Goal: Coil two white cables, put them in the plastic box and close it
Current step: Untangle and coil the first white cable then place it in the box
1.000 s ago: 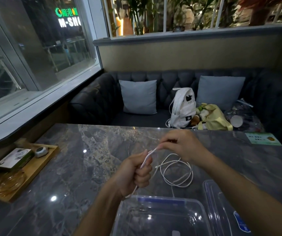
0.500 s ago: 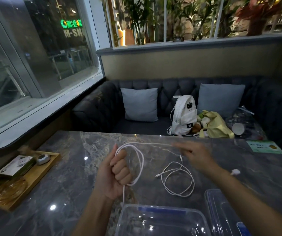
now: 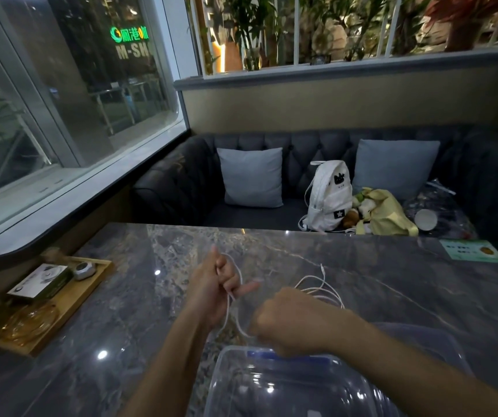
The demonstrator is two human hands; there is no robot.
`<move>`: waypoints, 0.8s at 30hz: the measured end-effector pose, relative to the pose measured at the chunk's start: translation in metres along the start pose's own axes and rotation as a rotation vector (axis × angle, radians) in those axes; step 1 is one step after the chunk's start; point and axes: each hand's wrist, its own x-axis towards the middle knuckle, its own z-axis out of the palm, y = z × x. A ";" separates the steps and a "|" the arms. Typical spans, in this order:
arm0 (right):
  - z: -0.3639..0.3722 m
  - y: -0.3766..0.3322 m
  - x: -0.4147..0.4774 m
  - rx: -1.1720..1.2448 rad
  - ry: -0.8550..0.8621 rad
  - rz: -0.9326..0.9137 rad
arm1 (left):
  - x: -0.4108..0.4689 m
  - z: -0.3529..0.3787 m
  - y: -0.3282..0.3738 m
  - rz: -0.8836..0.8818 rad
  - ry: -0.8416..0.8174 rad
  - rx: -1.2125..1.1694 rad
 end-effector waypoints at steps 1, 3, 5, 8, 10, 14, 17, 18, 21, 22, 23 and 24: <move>-0.004 -0.004 0.002 0.013 0.031 -0.015 | -0.002 0.002 -0.004 -0.002 -0.004 0.067; -0.014 -0.006 0.003 0.045 0.131 -0.015 | -0.008 0.006 -0.010 0.033 -0.043 0.294; -0.020 -0.001 0.001 0.132 0.267 0.031 | -0.016 0.008 -0.014 0.120 -0.097 0.604; -0.021 0.013 -0.007 0.320 0.459 0.124 | -0.026 0.011 -0.015 0.101 -0.213 0.745; -0.017 0.023 -0.010 0.378 0.546 0.190 | -0.031 0.014 -0.014 0.020 -0.248 0.723; -0.009 0.040 -0.014 0.561 0.618 0.287 | -0.034 0.017 -0.011 -0.179 -0.297 0.576; -0.001 0.044 -0.018 0.693 0.696 0.320 | -0.033 0.017 -0.010 -0.273 -0.347 0.429; 0.001 0.044 -0.020 0.760 0.709 0.335 | -0.033 0.016 -0.010 -0.297 -0.368 0.394; 0.011 0.046 -0.025 0.971 0.615 0.395 | -0.035 0.014 -0.008 -0.354 -0.414 0.394; 0.015 0.045 -0.027 1.030 0.568 0.412 | -0.036 0.013 -0.008 -0.364 -0.405 0.418; 0.019 0.042 -0.028 1.095 0.533 0.420 | -0.036 0.013 -0.008 -0.374 -0.388 0.442; 0.021 0.039 -0.028 1.164 0.510 0.410 | -0.037 0.014 -0.008 -0.381 -0.370 0.458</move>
